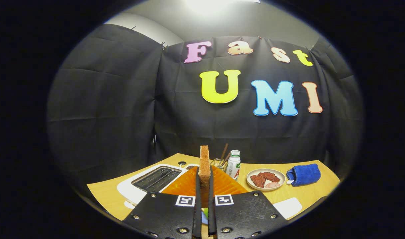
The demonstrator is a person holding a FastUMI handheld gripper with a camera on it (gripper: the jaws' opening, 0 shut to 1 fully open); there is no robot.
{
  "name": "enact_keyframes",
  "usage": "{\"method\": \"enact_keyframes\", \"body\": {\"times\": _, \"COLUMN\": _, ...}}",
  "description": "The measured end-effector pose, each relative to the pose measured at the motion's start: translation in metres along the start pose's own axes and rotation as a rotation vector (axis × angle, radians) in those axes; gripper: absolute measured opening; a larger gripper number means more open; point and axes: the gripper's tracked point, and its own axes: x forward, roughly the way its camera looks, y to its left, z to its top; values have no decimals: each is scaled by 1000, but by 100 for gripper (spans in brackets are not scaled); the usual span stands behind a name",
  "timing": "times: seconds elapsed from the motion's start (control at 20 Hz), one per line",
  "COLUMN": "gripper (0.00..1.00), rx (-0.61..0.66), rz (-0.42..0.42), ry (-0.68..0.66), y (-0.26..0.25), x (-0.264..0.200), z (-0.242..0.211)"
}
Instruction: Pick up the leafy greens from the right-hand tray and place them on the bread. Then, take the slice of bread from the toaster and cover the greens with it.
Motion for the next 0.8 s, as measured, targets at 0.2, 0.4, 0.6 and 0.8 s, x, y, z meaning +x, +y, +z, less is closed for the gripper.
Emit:
{"method": "enact_keyframes", "body": {"times": 0.2, "gripper": 8, "rx": 27, "rz": -49, "ry": 49, "y": -26, "x": 8, "z": -36}}
{"method": "enact_keyframes", "body": {"times": 0.4, "gripper": 8, "rx": 54, "rz": -68, "ry": 134, "y": -34, "x": 24, "z": -82}}
{"method": "enact_keyframes", "body": {"times": 0.6, "gripper": 8, "rx": 96, "rz": -53, "ry": 182, "y": -27, "x": 37, "z": -105}}
{"method": "enact_keyframes", "body": {"times": 0.8, "gripper": 8, "rx": 104, "rz": -45, "ry": 182, "y": -17, "x": 45, "z": -116}}
